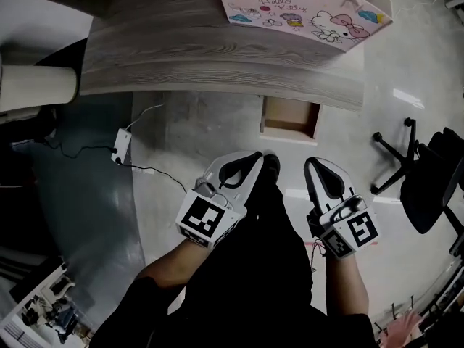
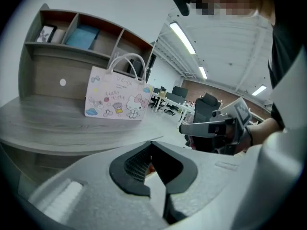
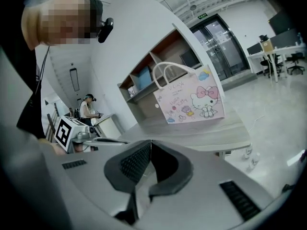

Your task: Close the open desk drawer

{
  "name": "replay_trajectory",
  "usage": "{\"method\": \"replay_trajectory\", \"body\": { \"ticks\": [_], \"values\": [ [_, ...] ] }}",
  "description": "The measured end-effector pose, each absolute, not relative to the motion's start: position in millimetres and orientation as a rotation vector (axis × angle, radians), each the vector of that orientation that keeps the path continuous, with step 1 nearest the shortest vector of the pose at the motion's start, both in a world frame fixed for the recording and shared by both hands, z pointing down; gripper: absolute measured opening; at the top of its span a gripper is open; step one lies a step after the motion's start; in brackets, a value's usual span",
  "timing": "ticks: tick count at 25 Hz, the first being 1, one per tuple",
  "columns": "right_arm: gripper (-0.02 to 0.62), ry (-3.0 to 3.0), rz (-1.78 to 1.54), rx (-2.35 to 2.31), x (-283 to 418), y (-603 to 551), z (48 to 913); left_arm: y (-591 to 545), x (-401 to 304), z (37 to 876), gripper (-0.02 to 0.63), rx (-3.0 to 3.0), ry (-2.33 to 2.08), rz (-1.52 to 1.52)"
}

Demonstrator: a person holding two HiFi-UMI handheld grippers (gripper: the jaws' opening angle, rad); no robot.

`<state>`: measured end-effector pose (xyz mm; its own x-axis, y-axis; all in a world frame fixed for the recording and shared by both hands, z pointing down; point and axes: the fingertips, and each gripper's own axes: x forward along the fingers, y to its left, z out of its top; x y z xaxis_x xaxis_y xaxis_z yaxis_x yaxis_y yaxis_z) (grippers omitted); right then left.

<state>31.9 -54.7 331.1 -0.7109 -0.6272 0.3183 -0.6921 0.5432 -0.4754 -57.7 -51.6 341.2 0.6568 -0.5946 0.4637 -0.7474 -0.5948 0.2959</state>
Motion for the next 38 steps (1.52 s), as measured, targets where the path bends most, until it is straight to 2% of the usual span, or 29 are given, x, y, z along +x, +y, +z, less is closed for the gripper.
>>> {"method": "replay_trajectory", "body": {
  "ticks": [11, 23, 30, 38],
  "values": [
    [0.014, -2.563, 1.03, 1.18, 38.3, -69.2, 480.9, -72.8, -47.6, 480.9, 0.006, 2.322, -0.991, 0.501],
    [0.014, -2.465, 1.1, 1.194, 36.6, -39.9, 583.9, -34.1, -29.7, 577.8, 0.006, 2.245, -0.862, 0.538],
    [0.014, -2.393, 1.122, 1.244, 43.2, -44.2, 618.3, -23.5, -12.9, 628.5, 0.006, 2.249, -0.752, 0.639],
    [0.012, -2.357, 1.118, 1.304, 48.3, -48.4, 623.5, -45.1, -12.5, 629.2, 0.006, 2.242, -0.784, 0.578]
  ]
}}
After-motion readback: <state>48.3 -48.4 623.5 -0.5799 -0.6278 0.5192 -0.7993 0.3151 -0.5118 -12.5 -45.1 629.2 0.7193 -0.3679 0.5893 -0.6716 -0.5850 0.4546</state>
